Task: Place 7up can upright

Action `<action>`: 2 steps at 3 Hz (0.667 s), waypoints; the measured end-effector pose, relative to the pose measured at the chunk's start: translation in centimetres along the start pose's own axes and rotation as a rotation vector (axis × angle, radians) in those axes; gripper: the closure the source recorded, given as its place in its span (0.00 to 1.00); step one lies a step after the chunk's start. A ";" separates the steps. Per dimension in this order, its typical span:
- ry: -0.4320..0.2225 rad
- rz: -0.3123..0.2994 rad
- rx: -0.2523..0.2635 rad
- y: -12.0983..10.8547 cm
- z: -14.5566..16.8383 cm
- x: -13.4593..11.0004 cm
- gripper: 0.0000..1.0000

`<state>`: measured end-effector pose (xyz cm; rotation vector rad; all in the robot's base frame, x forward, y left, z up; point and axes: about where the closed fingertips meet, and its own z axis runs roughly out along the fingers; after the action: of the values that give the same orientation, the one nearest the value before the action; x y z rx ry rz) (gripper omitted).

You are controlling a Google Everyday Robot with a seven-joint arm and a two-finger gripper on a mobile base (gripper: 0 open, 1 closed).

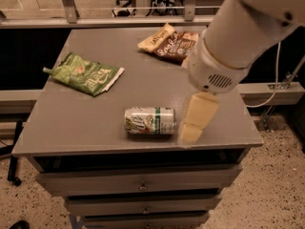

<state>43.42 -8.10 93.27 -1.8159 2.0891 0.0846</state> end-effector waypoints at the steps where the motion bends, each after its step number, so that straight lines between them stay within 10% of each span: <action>1: -0.019 -0.006 -0.035 1.5 2.9 -3.0 0.00; 2: -0.025 -0.018 -0.054 2.3 5.4 -5.1 0.00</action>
Offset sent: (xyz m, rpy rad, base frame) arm 0.0022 0.1040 -0.0710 0.0271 0.0619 0.0655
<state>42.99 -1.37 89.39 -1.8556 2.0719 0.1593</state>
